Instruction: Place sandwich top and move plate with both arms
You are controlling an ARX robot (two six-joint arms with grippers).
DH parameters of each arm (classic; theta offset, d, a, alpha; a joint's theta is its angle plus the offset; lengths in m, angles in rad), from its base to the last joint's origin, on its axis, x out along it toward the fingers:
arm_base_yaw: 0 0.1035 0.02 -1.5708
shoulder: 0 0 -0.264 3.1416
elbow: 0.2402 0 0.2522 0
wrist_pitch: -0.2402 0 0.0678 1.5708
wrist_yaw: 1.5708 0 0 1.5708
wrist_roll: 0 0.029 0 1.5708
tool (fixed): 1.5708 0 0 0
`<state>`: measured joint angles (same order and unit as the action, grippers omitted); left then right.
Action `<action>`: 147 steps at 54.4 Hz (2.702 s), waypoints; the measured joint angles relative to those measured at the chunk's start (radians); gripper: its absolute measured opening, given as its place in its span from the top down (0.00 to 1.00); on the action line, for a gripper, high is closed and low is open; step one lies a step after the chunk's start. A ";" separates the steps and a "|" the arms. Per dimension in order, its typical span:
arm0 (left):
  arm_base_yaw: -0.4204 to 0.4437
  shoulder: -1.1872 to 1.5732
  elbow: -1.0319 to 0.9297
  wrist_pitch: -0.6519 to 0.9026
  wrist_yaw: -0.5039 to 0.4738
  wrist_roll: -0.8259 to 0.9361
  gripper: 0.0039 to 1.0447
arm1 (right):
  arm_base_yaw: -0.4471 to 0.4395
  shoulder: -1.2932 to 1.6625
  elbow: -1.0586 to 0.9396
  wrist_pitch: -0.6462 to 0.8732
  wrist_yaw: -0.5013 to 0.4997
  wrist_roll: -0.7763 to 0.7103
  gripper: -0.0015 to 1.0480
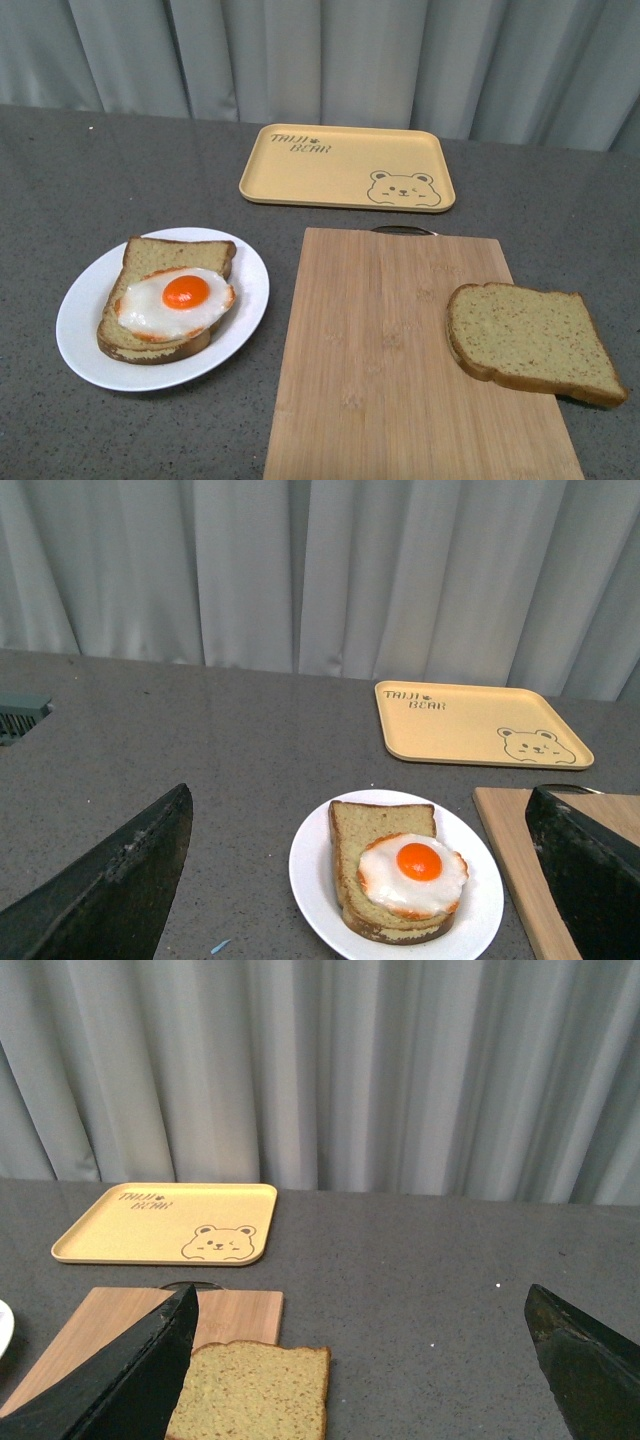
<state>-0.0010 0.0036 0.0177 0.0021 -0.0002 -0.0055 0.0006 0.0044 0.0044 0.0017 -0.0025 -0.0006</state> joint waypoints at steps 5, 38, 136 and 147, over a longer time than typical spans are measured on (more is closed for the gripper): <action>0.000 0.000 0.000 0.000 0.000 0.000 0.06 | 0.000 0.000 0.000 0.000 0.000 0.000 0.09; 0.000 0.000 0.000 0.000 0.000 0.000 0.06 | 0.000 0.000 0.000 0.000 0.000 0.000 0.09; 0.000 0.000 0.000 0.000 0.000 0.000 0.06 | -0.286 1.857 0.704 0.051 -0.575 0.002 0.09; 0.000 0.000 0.000 0.000 0.000 0.000 0.06 | -0.278 1.976 0.769 0.055 -0.655 0.032 0.09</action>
<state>-0.0010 0.0036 0.0177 0.0021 -0.0002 -0.0055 -0.2771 1.9808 0.7731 0.0566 -0.6575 0.0319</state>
